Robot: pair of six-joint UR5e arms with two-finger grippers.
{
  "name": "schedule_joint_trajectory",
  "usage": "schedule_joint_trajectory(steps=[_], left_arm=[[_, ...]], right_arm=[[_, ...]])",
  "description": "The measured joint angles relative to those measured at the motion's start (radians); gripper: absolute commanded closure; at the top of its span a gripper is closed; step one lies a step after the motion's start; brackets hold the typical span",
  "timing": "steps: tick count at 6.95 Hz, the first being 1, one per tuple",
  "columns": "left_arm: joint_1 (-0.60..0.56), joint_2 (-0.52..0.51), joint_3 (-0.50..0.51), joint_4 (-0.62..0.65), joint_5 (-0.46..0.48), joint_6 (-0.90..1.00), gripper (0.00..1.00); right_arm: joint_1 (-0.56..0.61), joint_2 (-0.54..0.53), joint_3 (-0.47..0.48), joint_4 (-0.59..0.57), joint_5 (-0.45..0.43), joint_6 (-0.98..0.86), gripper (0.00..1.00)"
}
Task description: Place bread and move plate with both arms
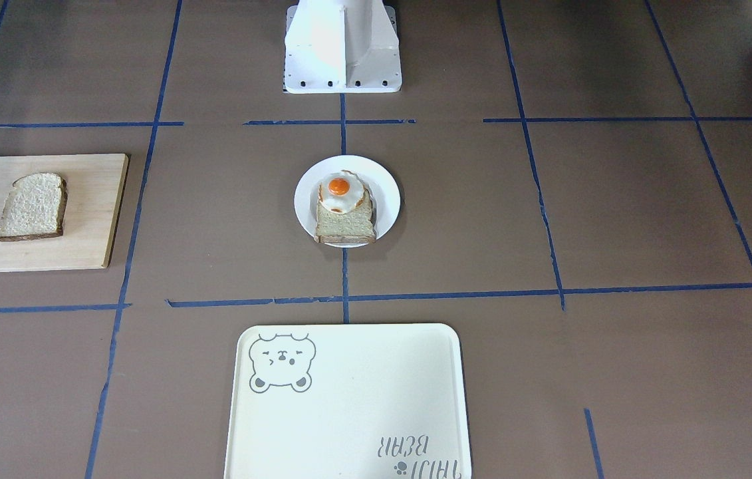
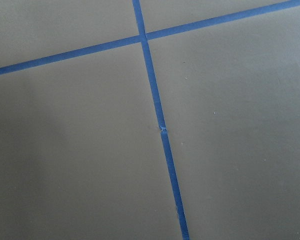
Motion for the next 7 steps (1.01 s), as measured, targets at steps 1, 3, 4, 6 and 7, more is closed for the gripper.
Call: schedule_joint_trajectory(steps=[1, 3, 4, 6, 7], left_arm=[[0.000, 0.000, -0.002, 0.000, 0.000, 0.000, 0.00], [0.000, -0.001, -0.005, -0.001, 0.000, 0.000, 0.00], [0.000, -0.001, -0.006, -0.001, 0.000, 0.000, 0.00], [0.001, -0.002, -0.007, -0.003, 0.000, 0.000, 0.00], [0.000, -0.002, -0.007, -0.003, 0.000, 0.000, 0.00]], right_arm=[[-0.058, -0.004, -0.070, 0.223, -0.004, 0.188, 0.00], [-0.205, -0.007, -0.186, 0.637, -0.073, 0.570, 0.00], [-0.279, -0.007, -0.209, 0.747, -0.123, 0.696, 0.01], [-0.381, -0.008, -0.233, 0.811, -0.179, 0.777, 0.07], [-0.412, -0.008, -0.238, 0.817, -0.188, 0.784, 0.09]])
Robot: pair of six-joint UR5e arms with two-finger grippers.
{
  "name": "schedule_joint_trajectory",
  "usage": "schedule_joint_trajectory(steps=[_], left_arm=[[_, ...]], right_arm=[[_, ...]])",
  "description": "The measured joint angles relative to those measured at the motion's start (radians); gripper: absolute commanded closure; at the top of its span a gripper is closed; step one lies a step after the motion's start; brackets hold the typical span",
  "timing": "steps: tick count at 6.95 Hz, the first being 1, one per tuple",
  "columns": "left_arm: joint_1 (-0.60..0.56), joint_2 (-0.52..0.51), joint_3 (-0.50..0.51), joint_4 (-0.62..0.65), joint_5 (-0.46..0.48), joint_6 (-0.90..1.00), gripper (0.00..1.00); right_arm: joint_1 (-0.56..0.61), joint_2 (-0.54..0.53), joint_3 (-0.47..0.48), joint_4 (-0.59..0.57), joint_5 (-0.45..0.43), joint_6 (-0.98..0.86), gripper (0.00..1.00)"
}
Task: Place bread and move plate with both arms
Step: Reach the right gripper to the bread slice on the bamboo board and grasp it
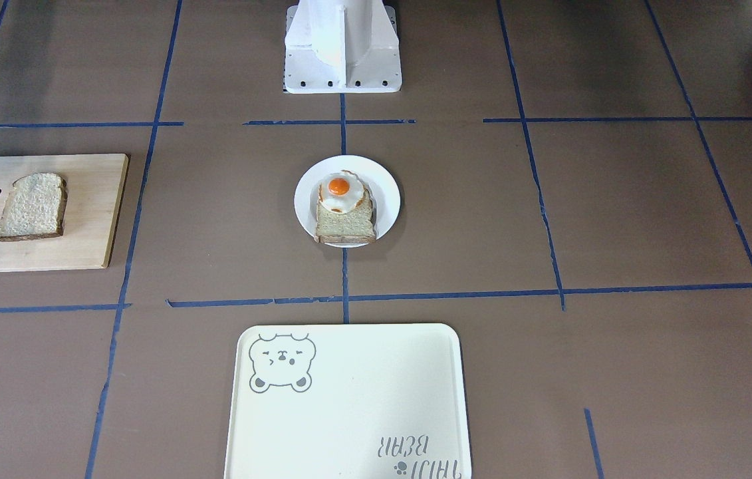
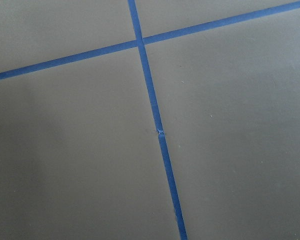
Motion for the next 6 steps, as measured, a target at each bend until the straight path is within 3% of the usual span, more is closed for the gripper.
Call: schedule_joint_trajectory(steps=[4, 5, 6], left_arm=[[0.000, 0.000, 0.001, 0.000, 0.000, 0.000, 0.00], [0.000, 0.000, 0.001, 0.001, 0.000, 0.000, 0.00], [0.000, 0.001, 0.002, 0.001, 0.000, 0.000, 0.00]], right_arm=[[-0.055, -0.019, -0.008, 0.006, -0.003, -0.002, 0.25], [-0.062, -0.021, -0.009, 0.007, -0.003, -0.001, 0.36], [-0.066, -0.022, -0.009, 0.007, -0.003, 0.000, 0.53]])
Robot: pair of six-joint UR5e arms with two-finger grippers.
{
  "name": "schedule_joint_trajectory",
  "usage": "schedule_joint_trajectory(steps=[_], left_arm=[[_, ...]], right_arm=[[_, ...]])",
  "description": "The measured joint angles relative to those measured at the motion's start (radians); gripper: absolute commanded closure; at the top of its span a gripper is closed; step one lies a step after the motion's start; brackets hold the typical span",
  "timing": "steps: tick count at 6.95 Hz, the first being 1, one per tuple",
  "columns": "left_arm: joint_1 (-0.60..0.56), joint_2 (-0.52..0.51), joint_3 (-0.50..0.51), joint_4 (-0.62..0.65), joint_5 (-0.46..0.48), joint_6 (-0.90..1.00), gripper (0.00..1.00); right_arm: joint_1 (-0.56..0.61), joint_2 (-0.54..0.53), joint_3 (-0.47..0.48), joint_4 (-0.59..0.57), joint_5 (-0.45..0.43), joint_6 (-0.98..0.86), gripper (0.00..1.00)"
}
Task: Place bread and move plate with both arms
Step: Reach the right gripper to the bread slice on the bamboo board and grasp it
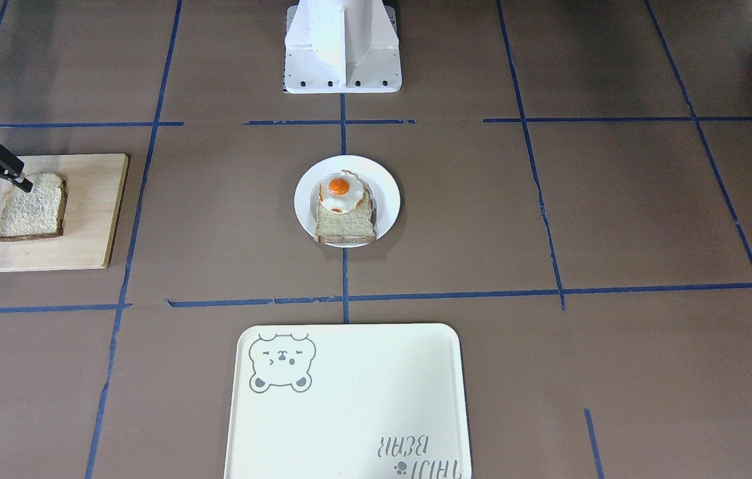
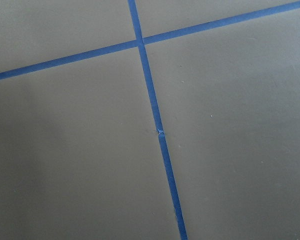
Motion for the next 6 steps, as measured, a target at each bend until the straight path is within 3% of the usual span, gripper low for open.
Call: schedule_joint_trajectory(steps=[3, 6], left_arm=[[0.000, 0.000, 0.003, -0.001, 0.000, 0.000, 0.00], [0.000, -0.001, 0.003, 0.000, 0.000, 0.000, 0.00]], right_arm=[[-0.004, 0.001, 0.001, 0.001, 0.001, 0.001, 0.98], [-0.003, 0.001, 0.006, 0.002, 0.004, 0.001, 1.00]])
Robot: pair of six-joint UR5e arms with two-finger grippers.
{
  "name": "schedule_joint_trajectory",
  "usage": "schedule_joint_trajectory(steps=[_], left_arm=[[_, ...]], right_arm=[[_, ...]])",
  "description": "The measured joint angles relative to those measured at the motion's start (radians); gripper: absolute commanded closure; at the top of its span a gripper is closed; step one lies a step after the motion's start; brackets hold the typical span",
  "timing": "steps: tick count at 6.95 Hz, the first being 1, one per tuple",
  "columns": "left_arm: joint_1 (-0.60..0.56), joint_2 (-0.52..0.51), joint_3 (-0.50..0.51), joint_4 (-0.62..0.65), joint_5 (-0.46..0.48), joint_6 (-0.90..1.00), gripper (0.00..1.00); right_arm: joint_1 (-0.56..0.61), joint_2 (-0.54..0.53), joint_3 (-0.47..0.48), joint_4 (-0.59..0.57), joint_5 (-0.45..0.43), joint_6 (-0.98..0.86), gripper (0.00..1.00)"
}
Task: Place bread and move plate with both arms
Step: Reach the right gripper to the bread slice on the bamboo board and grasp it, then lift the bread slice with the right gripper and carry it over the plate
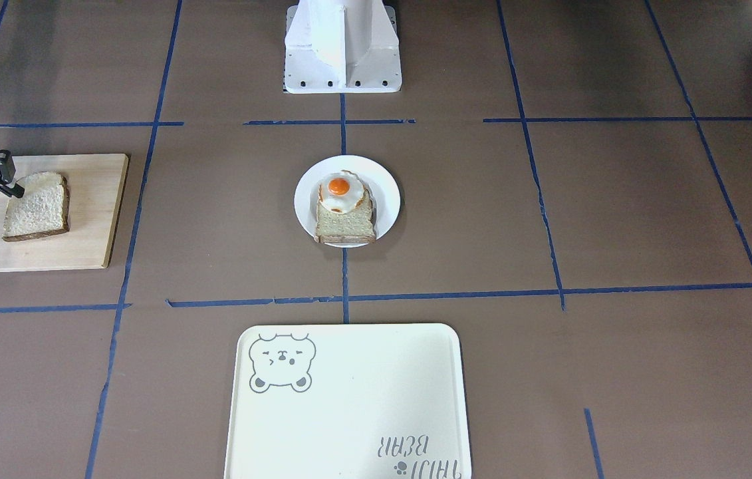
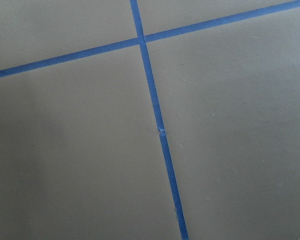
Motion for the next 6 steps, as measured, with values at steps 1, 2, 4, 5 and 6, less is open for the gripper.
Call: schedule_joint_trajectory(steps=[1, 2, 4, 5, 6], left_arm=[[0.000, 0.000, -0.001, -0.001, 0.000, 0.000, 0.00], [0.000, 0.000, -0.002, -0.001, 0.000, 0.000, 0.00], [0.000, 0.001, -0.003, -0.001, 0.000, 0.000, 0.00], [0.000, 0.000, -0.003, -0.001, 0.000, 0.000, 0.00], [0.000, 0.000, -0.003, -0.001, 0.000, 0.000, 0.00]], right_arm=[[0.001, 0.001, 0.008, 0.000, 0.010, 0.000, 1.00], [0.010, 0.002, 0.030, -0.005, 0.044, 0.003, 1.00], [0.069, 0.022, 0.097, -0.018, 0.161, 0.055, 1.00], [0.083, 0.062, 0.128, -0.027, 0.191, 0.115, 1.00], [0.087, 0.120, 0.146, -0.035, 0.203, 0.183, 1.00]])
